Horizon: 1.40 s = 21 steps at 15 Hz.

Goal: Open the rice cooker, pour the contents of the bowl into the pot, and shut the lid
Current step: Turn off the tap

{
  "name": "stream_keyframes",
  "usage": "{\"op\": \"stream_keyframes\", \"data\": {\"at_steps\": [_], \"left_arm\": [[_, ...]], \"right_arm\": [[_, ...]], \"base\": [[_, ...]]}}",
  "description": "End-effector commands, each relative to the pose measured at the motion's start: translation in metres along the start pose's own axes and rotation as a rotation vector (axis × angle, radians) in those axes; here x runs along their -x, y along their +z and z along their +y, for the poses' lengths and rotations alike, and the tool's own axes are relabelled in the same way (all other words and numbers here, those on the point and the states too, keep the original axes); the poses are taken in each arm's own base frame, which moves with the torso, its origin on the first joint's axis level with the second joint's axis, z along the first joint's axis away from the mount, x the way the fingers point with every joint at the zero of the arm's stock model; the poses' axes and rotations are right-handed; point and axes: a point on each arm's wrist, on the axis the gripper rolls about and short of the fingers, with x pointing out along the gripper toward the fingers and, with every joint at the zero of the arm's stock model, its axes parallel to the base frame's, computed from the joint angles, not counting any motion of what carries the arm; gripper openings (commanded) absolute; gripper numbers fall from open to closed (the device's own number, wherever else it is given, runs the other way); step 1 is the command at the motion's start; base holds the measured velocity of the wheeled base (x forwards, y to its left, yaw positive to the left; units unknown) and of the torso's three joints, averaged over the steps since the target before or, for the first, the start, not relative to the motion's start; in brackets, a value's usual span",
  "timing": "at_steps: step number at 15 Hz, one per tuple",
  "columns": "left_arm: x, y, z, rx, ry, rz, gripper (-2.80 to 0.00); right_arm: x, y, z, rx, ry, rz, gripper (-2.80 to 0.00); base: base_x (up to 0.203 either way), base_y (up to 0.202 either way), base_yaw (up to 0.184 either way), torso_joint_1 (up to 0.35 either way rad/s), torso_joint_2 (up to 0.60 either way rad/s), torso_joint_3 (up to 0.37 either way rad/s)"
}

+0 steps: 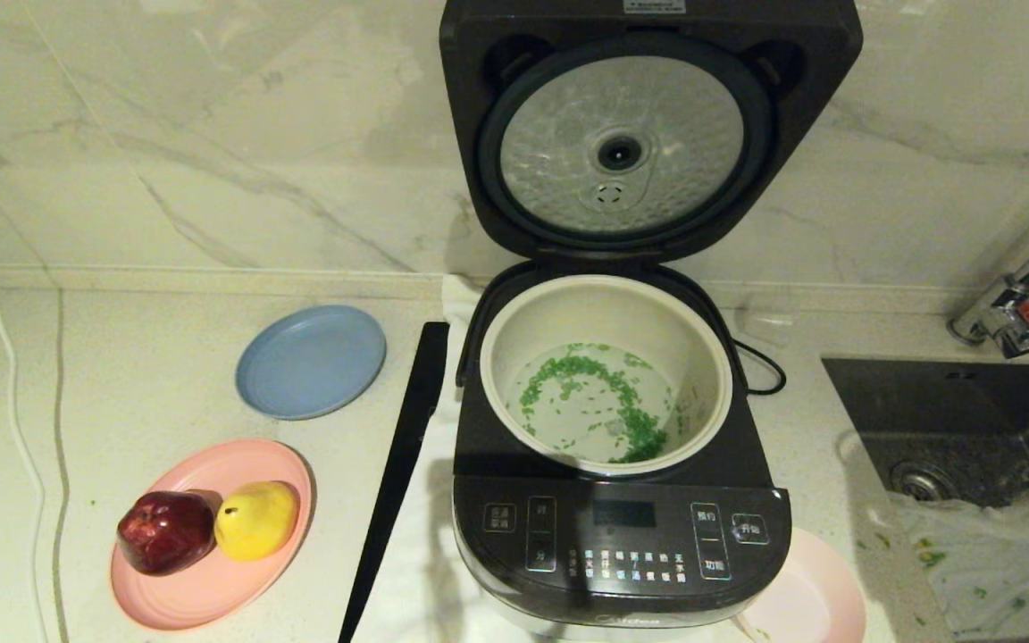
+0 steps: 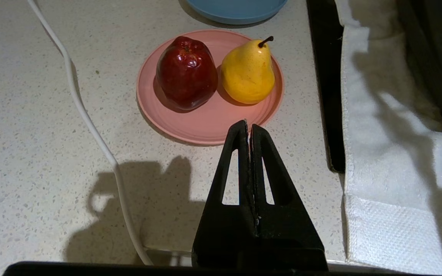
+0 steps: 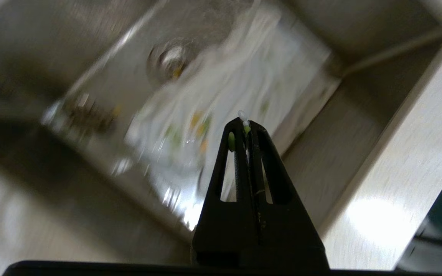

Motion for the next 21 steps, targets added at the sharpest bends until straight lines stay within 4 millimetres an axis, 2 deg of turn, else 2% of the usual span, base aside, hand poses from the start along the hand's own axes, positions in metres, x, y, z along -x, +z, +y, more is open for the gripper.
{"op": "stream_keyframes", "data": {"at_steps": [1,7,13,21], "left_arm": [[0.000,0.000,0.000,0.000,0.000,-0.001,-2.80],[0.000,0.000,0.000,0.000,0.000,-0.001,-2.80],[0.000,0.000,0.000,0.000,0.000,-0.001,-2.80],[0.000,0.000,0.000,0.000,0.000,-0.001,-2.80]], "right_arm": [[-0.024,-0.006,0.011,0.020,-0.049,-0.024,-2.80],[-0.066,-0.008,0.032,0.044,-0.086,-0.155,-2.80],[-0.097,0.006,0.056,0.102,-0.081,-0.406,-2.80],[-0.123,0.002,0.077,0.118,-0.092,-0.430,-2.80]], "base": [[0.000,0.000,0.000,0.000,0.00,0.000],[0.000,0.000,0.000,0.000,0.00,0.000],[0.000,0.000,0.000,0.000,0.00,0.000],[0.000,0.000,0.000,0.000,0.00,0.000]]}}
